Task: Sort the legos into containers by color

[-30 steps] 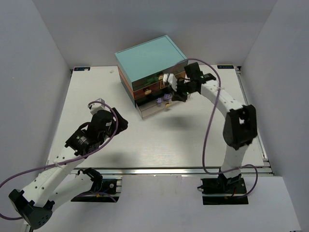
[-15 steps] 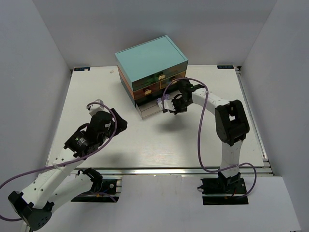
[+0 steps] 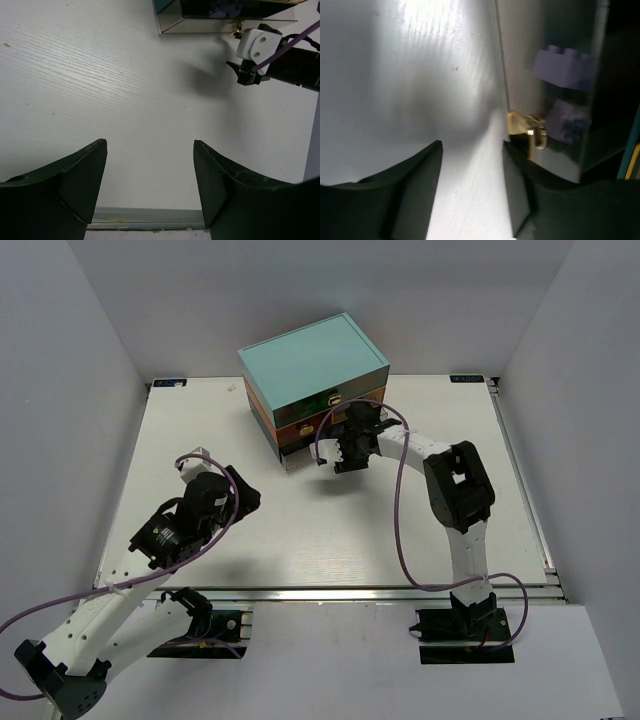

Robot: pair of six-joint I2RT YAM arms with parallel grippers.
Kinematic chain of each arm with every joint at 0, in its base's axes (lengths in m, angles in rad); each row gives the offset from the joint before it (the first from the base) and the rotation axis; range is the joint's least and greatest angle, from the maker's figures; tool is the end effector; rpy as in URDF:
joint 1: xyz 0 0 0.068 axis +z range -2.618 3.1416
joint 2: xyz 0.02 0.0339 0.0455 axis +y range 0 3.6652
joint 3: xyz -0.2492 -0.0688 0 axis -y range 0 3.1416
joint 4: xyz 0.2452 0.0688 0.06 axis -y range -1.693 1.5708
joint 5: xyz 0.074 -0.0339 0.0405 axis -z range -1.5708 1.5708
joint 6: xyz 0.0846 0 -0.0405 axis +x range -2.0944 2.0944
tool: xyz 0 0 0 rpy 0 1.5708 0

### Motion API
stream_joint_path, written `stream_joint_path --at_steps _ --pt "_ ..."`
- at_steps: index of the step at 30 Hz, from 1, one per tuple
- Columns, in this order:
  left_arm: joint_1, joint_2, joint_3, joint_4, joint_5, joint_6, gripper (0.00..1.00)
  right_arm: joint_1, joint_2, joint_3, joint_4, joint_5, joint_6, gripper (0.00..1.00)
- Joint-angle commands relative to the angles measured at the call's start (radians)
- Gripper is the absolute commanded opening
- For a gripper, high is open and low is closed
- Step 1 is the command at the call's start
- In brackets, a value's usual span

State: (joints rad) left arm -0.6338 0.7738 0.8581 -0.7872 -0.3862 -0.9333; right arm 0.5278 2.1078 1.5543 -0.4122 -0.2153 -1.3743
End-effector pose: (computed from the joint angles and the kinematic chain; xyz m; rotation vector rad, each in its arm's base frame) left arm 0.1778 -0.0912 0.2696 -0.5341 2.1816 -0.4218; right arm 0.4027 0.2557 0.1209 -2.0874 1.3857 -0.0743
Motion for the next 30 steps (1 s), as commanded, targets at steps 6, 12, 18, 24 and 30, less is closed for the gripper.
stream_joint_path --at_steps 6,12,18,24,30 --pt "0.002 -0.005 0.001 -0.023 -0.029 -0.009 0.80 0.008 0.067 0.108 0.130 0.051 0.020 0.89" --pt "0.002 -0.004 0.002 -0.029 -0.033 -0.015 0.80 0.009 0.089 0.138 0.133 0.053 0.023 0.89" --pt "0.002 -0.027 -0.001 -0.038 -0.042 -0.025 0.79 -0.006 -0.050 0.054 0.015 -0.064 0.061 0.70" --pt "0.002 -0.041 -0.044 0.043 -0.023 -0.015 0.75 -0.031 -0.317 -0.198 0.061 -0.145 0.240 0.00" --pt "0.002 0.016 -0.042 0.129 0.020 0.033 0.74 -0.066 -0.505 -0.376 0.194 -0.153 0.497 0.00"
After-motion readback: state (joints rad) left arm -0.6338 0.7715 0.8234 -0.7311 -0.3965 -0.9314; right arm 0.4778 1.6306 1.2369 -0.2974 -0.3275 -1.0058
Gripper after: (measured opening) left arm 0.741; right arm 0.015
